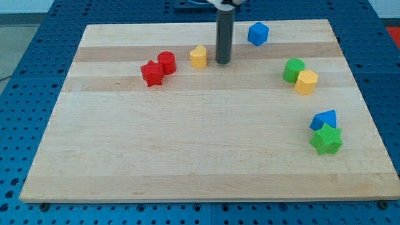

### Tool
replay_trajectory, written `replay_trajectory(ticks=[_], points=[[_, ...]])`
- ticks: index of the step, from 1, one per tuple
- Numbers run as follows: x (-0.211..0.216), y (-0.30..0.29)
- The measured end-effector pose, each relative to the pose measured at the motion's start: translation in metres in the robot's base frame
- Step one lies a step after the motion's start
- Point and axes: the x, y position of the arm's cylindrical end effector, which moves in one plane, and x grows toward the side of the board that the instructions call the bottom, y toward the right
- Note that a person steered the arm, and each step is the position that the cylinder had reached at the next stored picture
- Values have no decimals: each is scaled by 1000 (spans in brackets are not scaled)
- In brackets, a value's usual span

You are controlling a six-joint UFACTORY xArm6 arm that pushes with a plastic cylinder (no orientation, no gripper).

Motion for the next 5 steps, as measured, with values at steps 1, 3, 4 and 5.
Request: replay_trajectory(ticks=[1,3,4,5], points=[[0,-26],[62,-8],[137,0],[176,83]])
